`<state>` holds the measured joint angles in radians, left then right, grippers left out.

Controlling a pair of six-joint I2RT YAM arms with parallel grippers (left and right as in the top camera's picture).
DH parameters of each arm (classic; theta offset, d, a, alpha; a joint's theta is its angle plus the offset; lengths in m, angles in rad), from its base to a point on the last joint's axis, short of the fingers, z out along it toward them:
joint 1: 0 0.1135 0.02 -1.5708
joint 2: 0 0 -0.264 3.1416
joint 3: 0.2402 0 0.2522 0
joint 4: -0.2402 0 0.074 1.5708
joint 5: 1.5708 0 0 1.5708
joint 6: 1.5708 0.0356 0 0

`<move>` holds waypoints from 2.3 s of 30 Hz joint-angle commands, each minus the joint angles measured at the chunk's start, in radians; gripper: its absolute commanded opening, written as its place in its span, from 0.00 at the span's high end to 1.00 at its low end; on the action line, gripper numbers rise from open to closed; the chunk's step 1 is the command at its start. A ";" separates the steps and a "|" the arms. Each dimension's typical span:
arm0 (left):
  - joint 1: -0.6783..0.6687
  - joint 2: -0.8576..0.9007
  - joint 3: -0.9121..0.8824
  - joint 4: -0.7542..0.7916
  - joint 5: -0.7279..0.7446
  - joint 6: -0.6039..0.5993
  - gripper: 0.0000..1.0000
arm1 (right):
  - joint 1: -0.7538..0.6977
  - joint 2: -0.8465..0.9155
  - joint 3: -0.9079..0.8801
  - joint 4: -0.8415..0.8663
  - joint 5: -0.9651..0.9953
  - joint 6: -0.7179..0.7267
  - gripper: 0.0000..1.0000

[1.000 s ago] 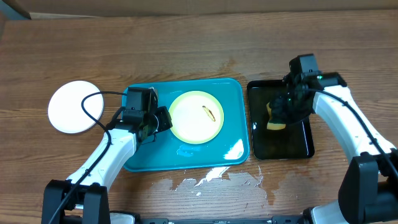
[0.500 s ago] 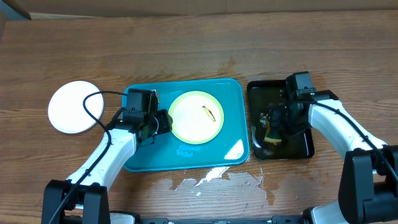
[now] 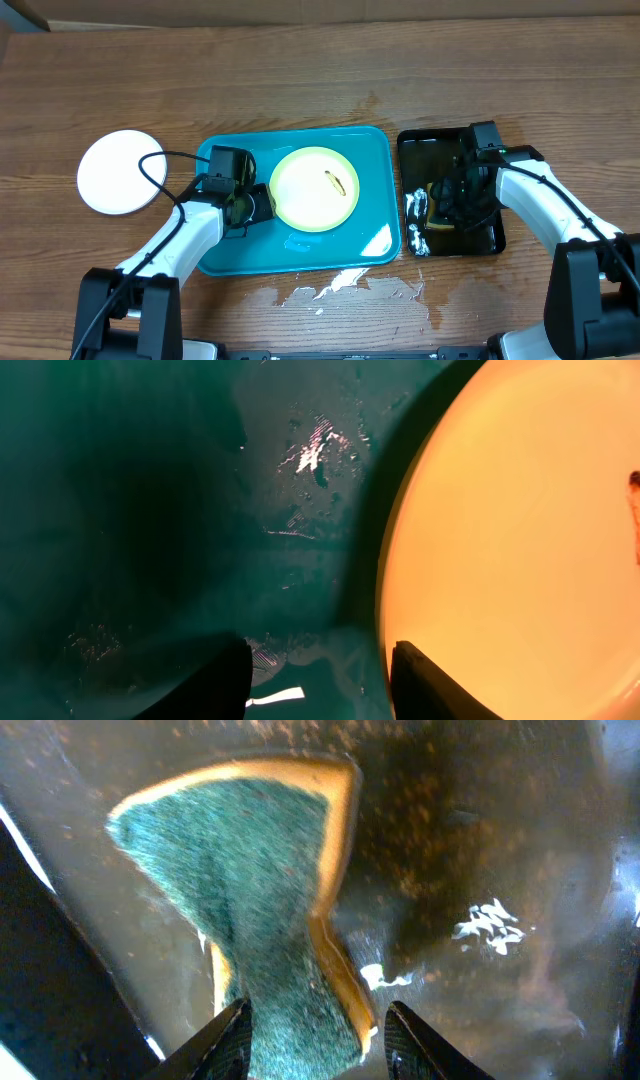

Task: Clean dirty plates on tray and stack at the side
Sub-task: 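Dip and rub the sponge in the black tray water with right gripper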

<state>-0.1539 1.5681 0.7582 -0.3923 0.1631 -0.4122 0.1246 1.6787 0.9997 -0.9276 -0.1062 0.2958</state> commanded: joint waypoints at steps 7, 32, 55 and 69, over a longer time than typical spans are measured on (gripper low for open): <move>-0.004 0.021 0.004 0.008 -0.016 -0.007 0.53 | 0.039 0.000 -0.033 0.042 -0.005 0.026 0.57; -0.004 0.021 0.004 0.008 -0.017 -0.006 0.49 | 0.126 0.000 0.051 0.034 0.180 0.116 0.48; -0.004 0.021 0.004 0.006 -0.017 -0.006 0.47 | 0.123 0.037 0.003 0.209 0.184 0.117 0.47; -0.004 0.021 0.004 0.008 -0.017 -0.006 0.37 | 0.122 0.029 0.066 0.265 0.146 0.084 0.45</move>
<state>-0.1539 1.5780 0.7582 -0.3843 0.1562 -0.4152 0.2485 1.7115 0.9783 -0.6289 0.0727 0.4141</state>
